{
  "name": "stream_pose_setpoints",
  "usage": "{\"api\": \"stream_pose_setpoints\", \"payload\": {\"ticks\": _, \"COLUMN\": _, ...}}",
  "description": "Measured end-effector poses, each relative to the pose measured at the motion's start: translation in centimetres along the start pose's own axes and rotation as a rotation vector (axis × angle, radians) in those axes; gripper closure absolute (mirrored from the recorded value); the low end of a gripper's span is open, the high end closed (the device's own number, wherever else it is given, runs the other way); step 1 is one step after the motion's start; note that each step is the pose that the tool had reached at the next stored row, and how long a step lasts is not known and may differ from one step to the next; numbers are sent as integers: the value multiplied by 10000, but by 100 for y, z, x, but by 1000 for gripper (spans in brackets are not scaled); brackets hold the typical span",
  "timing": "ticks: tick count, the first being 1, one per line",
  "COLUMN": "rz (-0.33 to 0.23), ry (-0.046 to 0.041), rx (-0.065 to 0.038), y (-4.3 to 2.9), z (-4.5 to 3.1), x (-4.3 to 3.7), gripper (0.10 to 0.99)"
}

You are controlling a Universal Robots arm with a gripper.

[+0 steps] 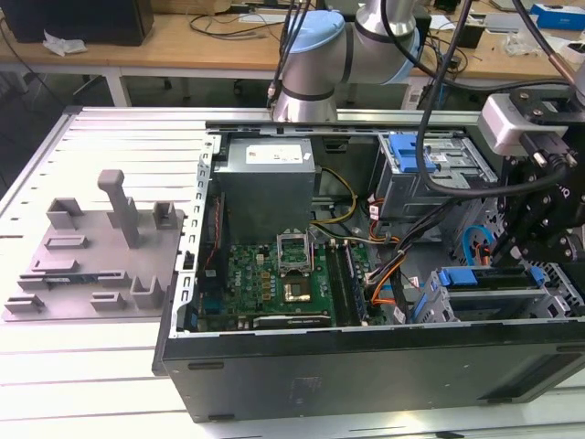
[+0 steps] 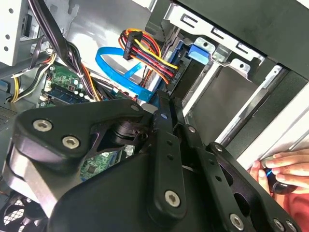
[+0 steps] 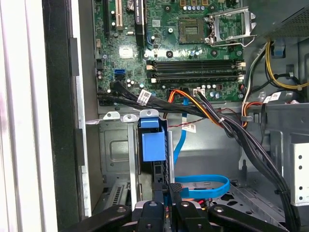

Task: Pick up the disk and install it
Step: 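Insert the second disk wire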

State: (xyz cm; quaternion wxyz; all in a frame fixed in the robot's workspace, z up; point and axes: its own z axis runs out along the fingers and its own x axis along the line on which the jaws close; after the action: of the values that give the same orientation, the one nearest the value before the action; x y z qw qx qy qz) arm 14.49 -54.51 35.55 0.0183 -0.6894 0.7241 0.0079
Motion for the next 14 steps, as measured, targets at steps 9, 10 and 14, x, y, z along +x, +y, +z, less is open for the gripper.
{"api": "stream_pose_setpoints", "payload": {"ticks": 9, "rz": -6, "ry": 1, "rx": -1, "y": -1, "z": 27, "x": 1, "gripper": 925}}
{"api": "stream_pose_setpoints", "payload": {"ticks": 10, "rz": -7, "ry": 0, "rx": 0, "y": -1, "z": 29, "x": 1, "gripper": 925}}
{"api": "stream_pose_setpoints", "payload": {"ticks": 14, "rz": -6, "ry": 0, "rx": 0, "y": -4, "z": 35, "x": 1, "gripper": 925}}
